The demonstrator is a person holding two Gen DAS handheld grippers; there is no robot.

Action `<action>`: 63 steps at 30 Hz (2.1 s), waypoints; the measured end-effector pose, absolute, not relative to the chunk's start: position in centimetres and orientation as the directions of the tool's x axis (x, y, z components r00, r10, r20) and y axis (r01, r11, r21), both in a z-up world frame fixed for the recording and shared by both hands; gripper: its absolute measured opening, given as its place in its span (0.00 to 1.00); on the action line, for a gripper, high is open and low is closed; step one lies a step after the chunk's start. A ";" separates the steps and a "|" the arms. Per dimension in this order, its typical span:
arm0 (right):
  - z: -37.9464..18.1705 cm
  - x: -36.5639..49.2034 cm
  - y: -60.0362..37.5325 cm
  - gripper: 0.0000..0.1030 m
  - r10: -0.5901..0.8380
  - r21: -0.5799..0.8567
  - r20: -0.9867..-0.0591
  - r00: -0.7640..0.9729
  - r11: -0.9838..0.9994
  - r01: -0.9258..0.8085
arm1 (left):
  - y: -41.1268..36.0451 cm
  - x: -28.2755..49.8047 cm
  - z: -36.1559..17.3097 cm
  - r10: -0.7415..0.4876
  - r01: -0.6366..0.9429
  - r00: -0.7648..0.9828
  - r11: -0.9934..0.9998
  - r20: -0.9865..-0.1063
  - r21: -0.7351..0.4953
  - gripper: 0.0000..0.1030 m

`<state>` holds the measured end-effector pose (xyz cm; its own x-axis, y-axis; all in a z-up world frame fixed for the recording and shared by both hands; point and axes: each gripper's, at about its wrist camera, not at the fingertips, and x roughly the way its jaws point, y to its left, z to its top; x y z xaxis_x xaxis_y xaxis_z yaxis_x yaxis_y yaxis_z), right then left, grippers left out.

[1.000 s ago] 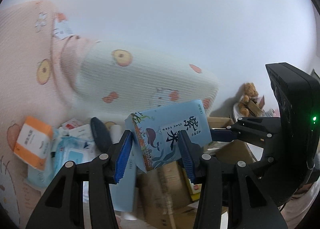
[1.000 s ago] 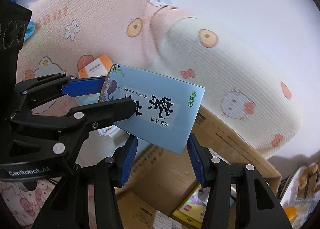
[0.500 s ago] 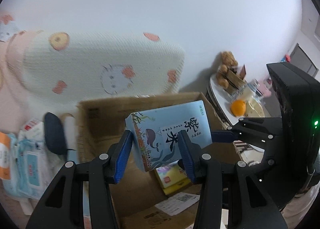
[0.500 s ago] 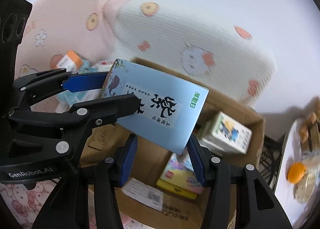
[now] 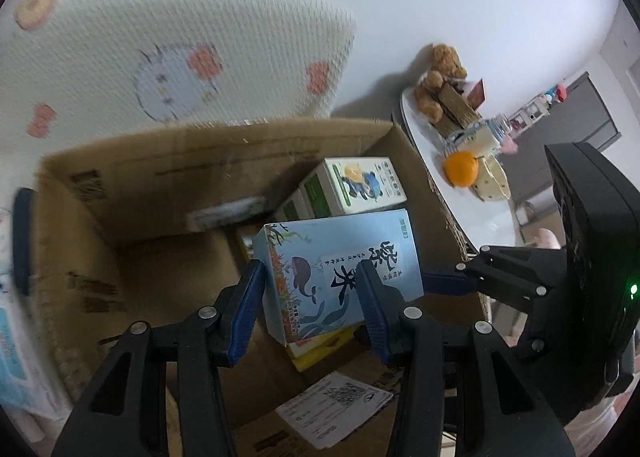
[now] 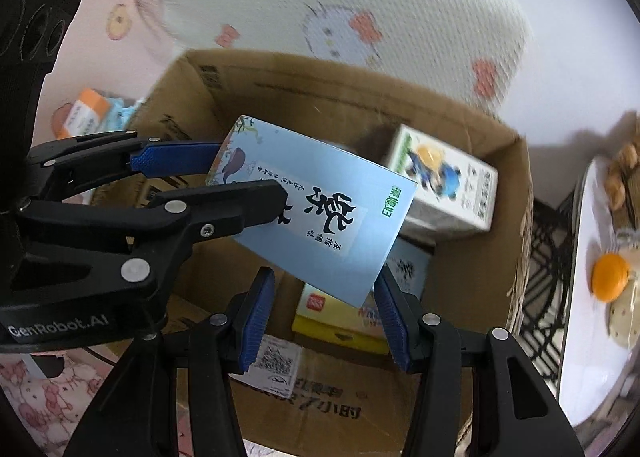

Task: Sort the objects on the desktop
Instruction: 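Carry the light-blue box over the cardboard box with the right gripper, then lower the box into the cardboard box and open the right gripper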

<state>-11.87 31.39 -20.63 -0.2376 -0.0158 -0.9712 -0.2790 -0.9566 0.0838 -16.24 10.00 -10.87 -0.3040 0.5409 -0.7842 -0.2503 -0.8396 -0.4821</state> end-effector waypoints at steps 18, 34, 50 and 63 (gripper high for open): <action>-25.3 -10.9 34.7 0.41 -0.009 0.025 -0.999 -0.041 -0.907 -0.421 | 12.9 -20.8 -19.3 0.655 -0.021 -0.027 -0.755 -0.755 -0.655 0.49; -28.0 -10.0 34.5 0.25 0.022 -0.034 -0.999 0.039 -0.936 -0.349 | 12.5 -21.5 -21.7 0.631 0.060 -0.027 -0.773 -0.775 -0.632 0.30; -26.8 -6.7 35.3 0.20 -0.123 0.118 -0.992 -0.011 -0.921 -0.372 | 8.2 -19.2 -20.5 0.616 0.102 -0.053 -0.779 -0.786 -0.618 0.18; -30.2 -10.2 36.7 0.20 -0.294 0.258 -0.956 -0.001 -0.838 -0.481 | 8.6 -19.1 -22.1 0.604 0.166 -0.005 -0.785 -0.797 -0.597 0.17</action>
